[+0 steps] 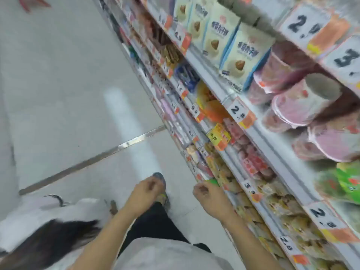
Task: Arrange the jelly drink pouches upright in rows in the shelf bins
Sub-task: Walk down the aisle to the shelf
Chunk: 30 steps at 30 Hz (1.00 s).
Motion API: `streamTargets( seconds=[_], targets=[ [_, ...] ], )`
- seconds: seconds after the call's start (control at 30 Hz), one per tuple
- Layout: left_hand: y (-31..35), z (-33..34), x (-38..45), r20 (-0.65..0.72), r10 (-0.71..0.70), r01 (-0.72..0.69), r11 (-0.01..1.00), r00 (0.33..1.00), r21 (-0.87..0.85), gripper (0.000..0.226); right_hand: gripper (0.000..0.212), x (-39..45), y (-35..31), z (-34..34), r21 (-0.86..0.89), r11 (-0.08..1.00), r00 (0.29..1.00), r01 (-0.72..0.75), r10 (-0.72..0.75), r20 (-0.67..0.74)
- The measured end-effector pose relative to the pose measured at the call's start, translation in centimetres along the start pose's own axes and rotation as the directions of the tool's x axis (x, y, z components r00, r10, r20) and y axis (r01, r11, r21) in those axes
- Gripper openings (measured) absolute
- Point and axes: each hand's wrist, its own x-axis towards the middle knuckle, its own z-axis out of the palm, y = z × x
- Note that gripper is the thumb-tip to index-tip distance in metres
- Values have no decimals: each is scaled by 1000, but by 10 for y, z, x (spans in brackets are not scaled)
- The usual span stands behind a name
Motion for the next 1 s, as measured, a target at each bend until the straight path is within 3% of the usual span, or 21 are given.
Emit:
streamTargets(
  seconds=[0.1,0.2,0.37,0.77,1.0],
  targets=[
    [-17,-41,37,-64,-94,101,988,994,117,31,11,75,-57,9,-65,994,995,90,-88,39],
    [-22,-90,75,-42,-133,138,972,990,189,29,11,152,-136,17,-97,984,985,150,-140,101],
    [-9,-183,154,-65,-193,200,974,979,110,14,9,265,-245,25,-91,968,956,234,-212,201],
    [97,-422,405,-207,-180,184,983,962,-3,14,11,534,-378,16,-213,966,955,149,-85,284],
    [131,-561,519,-268,-235,234,971,934,-35,15,12,720,-546,47,-218,936,893,276,-166,419]
  ],
)
